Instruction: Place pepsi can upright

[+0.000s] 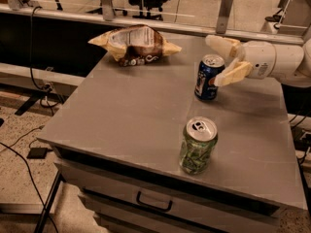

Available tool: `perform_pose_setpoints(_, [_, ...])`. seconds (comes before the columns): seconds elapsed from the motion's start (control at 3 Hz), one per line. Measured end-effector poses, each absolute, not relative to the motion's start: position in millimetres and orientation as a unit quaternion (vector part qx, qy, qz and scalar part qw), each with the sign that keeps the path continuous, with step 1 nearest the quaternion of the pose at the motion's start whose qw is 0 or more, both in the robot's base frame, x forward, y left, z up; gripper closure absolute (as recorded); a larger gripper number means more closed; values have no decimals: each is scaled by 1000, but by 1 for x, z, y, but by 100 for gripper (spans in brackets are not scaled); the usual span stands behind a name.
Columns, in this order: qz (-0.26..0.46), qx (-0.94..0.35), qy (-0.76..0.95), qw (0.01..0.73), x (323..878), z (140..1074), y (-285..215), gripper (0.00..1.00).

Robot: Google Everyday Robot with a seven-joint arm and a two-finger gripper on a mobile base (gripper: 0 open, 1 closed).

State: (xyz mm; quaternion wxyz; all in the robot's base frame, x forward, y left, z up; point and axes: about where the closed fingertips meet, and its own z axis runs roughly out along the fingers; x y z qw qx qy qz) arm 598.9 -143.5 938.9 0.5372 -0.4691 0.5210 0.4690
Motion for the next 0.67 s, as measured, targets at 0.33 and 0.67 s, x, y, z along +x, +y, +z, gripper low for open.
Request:
perform_pose_setpoints(0.33, [465,-474,519,539,599,944,-143,0])
perform_pose_setpoints(0.67, [425,-507,506,554,599,979,-148,0])
